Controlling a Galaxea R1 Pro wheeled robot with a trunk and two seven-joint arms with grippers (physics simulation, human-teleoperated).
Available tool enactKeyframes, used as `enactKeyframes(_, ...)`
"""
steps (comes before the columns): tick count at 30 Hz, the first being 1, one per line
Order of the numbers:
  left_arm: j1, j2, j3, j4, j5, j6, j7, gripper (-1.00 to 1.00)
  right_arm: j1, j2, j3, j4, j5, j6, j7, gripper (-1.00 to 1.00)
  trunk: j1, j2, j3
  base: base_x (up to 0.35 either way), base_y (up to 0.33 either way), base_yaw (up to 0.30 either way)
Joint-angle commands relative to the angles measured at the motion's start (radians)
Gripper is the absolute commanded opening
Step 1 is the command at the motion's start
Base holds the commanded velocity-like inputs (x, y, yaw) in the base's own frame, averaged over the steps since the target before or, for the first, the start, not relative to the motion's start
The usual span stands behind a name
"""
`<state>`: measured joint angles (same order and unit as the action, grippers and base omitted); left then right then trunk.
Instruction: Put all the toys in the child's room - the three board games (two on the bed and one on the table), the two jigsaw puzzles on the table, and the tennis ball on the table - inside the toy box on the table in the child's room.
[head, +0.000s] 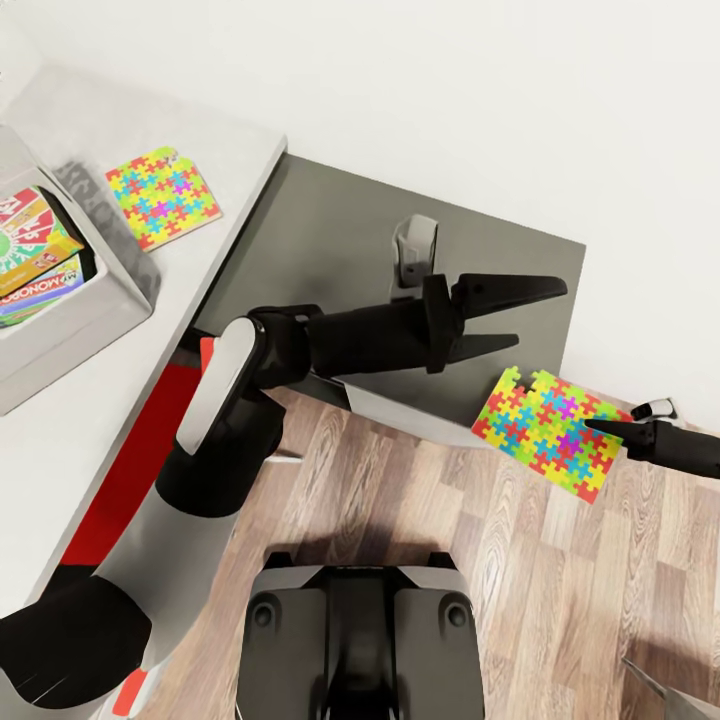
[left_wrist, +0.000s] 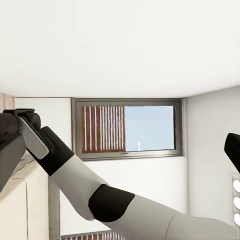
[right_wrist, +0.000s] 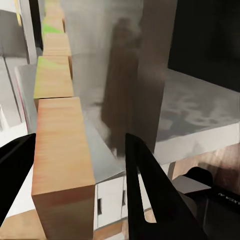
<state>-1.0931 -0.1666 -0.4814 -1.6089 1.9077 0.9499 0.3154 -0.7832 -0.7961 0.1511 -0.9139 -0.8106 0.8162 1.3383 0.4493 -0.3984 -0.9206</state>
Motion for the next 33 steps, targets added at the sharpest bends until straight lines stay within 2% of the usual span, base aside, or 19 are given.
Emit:
enactKeyframes(1, 0.000, 0.000, 0.000, 0.000, 0.010, 0.001, 0.010, 1.00, 0.000, -0.002, 0.004, -0.001, -0.007, 0.008, 0.001, -1.00, 0.001, -0.002, 0.000, 0.000, 0.000, 0.000)
enactKeyframes(8, 0.001, 0.001, 0.000, 0.000, 0.010, 0.001, 0.011, 1.00, 0.003, -0.004, 0.004, -0.008, -0.006, 0.010, 0.001, -1.00, 0.001, -0.002, 0.010, 0.000, 0.000, 0.000)
enactKeyframes(18, 0.003, 0.002, -0.001, 0.000, 0.009, 0.001, 0.011, 1.00, 0.005, -0.025, 0.005, -0.012, -0.007, 0.012, 0.002, -1.00, 0.001, -0.002, 0.026, 0.000, 0.000, 0.000)
enactKeyframes(33, 0.004, 0.003, -0.002, 0.000, 0.009, 0.002, 0.012, 1.00, 0.007, -0.032, 0.004, -0.014, -0.008, 0.014, 0.002, -1.00, 0.001, -0.002, 0.050, 0.000, 0.000, 0.000)
